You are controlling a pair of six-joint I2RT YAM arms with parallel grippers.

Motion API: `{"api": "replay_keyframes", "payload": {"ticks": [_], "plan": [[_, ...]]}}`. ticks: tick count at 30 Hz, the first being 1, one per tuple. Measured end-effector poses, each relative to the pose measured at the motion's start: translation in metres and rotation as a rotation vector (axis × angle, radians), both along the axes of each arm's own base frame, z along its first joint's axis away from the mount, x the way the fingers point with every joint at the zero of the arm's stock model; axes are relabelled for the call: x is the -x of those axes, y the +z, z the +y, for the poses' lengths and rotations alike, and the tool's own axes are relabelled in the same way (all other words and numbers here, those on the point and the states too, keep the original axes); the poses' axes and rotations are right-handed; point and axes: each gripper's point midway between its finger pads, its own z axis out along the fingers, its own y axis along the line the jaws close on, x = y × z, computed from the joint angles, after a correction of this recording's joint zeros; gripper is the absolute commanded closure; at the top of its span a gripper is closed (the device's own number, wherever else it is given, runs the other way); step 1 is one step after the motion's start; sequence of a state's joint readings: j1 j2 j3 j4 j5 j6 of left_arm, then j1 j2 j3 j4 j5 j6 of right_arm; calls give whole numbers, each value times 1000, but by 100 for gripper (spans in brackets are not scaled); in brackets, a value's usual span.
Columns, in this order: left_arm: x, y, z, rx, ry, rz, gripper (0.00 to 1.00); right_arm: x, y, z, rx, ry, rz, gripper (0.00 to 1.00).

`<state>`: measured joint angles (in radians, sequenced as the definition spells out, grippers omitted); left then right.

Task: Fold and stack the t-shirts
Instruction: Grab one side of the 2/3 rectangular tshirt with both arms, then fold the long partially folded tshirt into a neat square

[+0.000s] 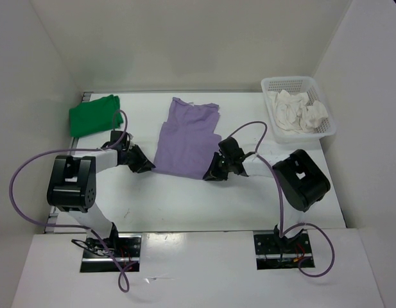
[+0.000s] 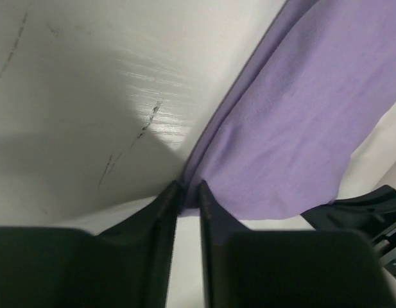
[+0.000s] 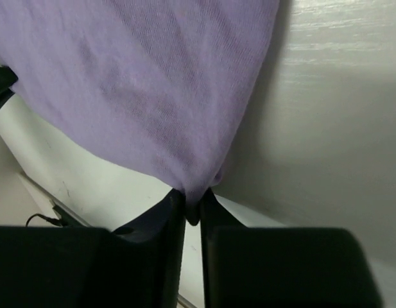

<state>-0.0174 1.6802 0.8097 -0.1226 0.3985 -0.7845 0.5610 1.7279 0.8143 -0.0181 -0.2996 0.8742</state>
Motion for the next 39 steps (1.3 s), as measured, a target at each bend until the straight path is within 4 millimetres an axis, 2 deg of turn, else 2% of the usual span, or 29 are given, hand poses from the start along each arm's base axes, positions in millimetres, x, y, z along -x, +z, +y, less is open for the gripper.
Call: {"api": "replay_keyframes", "payload": {"ticks": [5,10,12,17,20,22,24,26,28,30,32,34,38,39], "plan": [[3,-2,-9,1,-28,5,94,-3,-1,-2,14,-11,-10,96],[11,-1,-10,-18,-47,5,99,1,-1,-6,25,-15,-16,97],[24,0,-8,-28,-52,24,99,12,-1,-10,34,-10,-12,97],[78,8,-14,-4,-101,104,100,67,8,-15,49,52,29,97],[103,34,-19,15,-125,111,100,96,31,-19,30,85,41,97],[104,63,-19,15,-131,67,100,97,59,-24,-5,83,11,97],[87,97,-18,18,-130,3,100,75,88,-30,-39,51,-35,97],[59,123,-18,20,-130,-79,100,36,115,-40,-60,3,-92,97],[33,138,-20,23,-130,-120,100,-10,135,-51,-57,-30,-150,97],[-5,145,-23,23,-126,-158,100,-57,145,-57,-46,-44,-192,97],[-44,141,-25,26,-110,-168,100,-97,146,-60,-35,-40,-216,97],[-87,134,-28,30,-98,-176,100,-136,136,-66,-24,-44,-219,97],[-153,112,-35,35,-59,-196,95,-190,96,-83,-7,-65,-176,96],[-162,107,-36,36,-49,-194,94,-196,89,-85,-5,-65,-169,95]]}}
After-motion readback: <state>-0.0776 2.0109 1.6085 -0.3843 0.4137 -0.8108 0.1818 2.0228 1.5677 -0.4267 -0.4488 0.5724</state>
